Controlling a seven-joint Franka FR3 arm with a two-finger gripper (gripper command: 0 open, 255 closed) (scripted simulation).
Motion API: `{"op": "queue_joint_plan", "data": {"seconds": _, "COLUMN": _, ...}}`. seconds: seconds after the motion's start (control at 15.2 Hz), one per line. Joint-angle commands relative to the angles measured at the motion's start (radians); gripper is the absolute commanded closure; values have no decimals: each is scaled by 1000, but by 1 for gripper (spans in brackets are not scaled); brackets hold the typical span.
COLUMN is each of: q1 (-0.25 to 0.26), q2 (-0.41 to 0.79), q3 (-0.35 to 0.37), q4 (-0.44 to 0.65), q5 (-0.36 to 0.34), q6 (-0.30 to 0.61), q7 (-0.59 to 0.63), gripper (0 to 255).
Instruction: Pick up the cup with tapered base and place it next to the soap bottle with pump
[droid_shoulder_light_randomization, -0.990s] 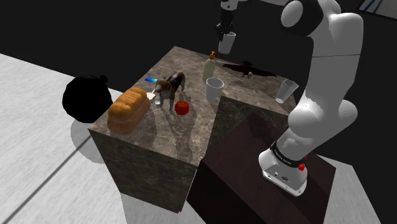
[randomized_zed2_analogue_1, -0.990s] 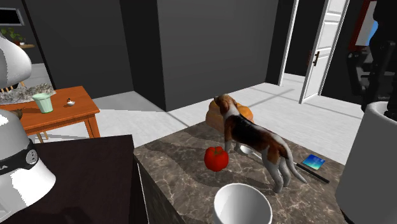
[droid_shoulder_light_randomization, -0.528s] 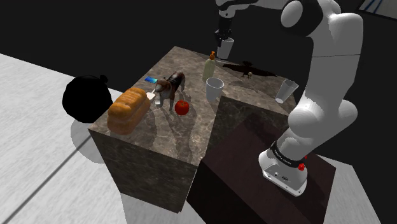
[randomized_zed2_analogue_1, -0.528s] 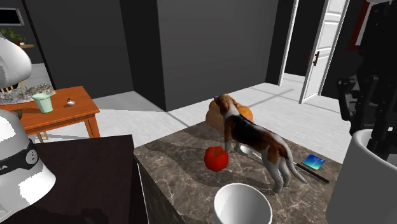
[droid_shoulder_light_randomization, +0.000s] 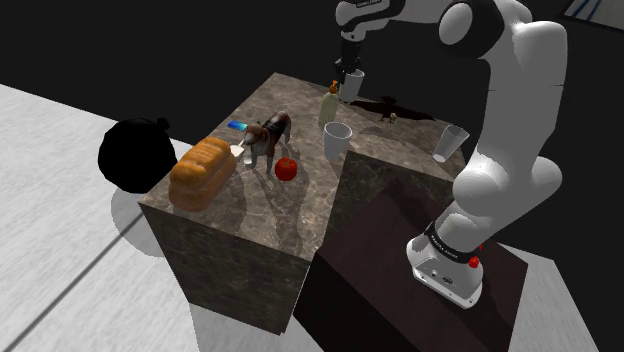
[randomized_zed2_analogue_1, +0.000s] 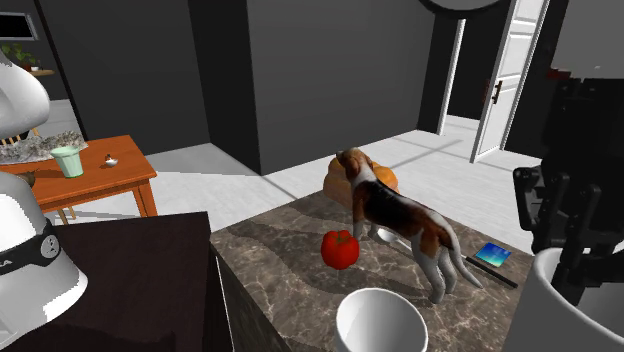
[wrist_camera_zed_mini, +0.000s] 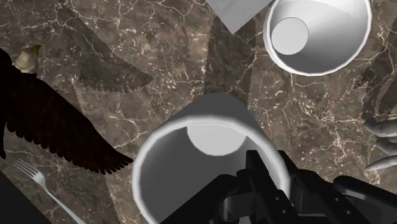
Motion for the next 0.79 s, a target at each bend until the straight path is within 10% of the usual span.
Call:
{"op": "queue_joint_plan", "data": {"seconds": 0.0, "q1": 0, "q2": 9, "q3": 0, "q4": -12, "q5": -1, "q6": 22, "q7": 2, "gripper": 255}}
{"op": "queue_joint_plan", "data": {"seconds": 0.73, "q1": 0, "q2": 63, "q3": -3, "q4": -76, "q5": -7, "q6": 139, "q7": 14, "gripper": 255}}
